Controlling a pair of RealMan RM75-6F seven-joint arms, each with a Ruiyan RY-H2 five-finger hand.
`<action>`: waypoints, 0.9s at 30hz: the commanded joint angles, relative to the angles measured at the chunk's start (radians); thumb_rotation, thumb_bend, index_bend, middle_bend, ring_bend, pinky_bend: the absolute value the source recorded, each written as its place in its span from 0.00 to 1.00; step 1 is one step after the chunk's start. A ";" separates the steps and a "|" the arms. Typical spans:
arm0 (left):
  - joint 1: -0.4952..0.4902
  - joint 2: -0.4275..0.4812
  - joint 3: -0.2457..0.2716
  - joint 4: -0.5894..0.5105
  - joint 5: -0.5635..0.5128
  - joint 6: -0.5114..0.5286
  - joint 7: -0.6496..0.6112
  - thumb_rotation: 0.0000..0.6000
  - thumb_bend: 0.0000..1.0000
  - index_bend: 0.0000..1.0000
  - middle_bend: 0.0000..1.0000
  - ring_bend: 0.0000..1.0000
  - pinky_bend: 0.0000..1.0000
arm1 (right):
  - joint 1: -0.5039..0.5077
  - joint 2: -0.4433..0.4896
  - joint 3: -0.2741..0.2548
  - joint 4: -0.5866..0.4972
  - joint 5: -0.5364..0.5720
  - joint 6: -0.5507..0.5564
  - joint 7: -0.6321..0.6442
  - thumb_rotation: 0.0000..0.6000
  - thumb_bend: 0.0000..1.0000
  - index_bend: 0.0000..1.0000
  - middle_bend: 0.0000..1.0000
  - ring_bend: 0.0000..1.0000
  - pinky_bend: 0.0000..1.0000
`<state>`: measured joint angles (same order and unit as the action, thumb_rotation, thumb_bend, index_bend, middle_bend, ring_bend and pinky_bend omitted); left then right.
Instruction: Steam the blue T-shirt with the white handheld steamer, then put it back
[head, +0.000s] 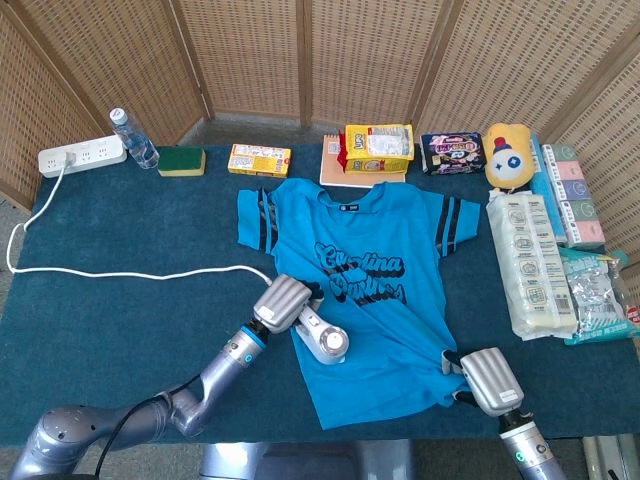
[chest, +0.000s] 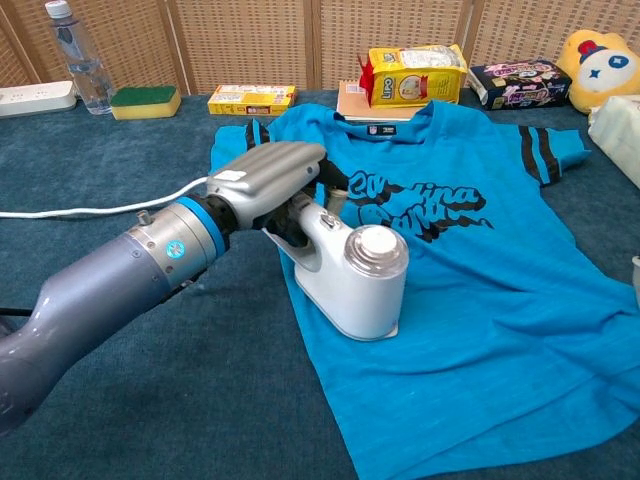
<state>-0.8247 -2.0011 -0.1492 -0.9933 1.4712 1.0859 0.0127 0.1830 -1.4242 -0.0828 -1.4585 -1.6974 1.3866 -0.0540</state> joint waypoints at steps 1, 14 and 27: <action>0.021 0.034 -0.010 -0.003 -0.014 0.016 -0.010 1.00 0.35 0.68 0.76 0.68 0.74 | 0.002 -0.003 -0.001 -0.001 -0.001 -0.004 -0.004 1.00 0.55 0.76 0.72 0.75 0.87; 0.129 0.216 -0.023 -0.040 -0.072 0.070 -0.060 1.00 0.35 0.68 0.76 0.68 0.73 | 0.011 -0.018 0.000 0.000 0.004 -0.025 -0.022 1.00 0.55 0.76 0.72 0.75 0.87; 0.176 0.252 -0.036 0.081 -0.124 0.043 -0.152 1.00 0.34 0.68 0.76 0.68 0.73 | 0.017 -0.030 0.004 -0.004 0.021 -0.048 -0.057 1.00 0.55 0.76 0.72 0.75 0.87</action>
<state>-0.6496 -1.7414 -0.1825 -0.9320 1.3526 1.1377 -0.1260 0.1994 -1.4536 -0.0795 -1.4625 -1.6768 1.3396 -0.1105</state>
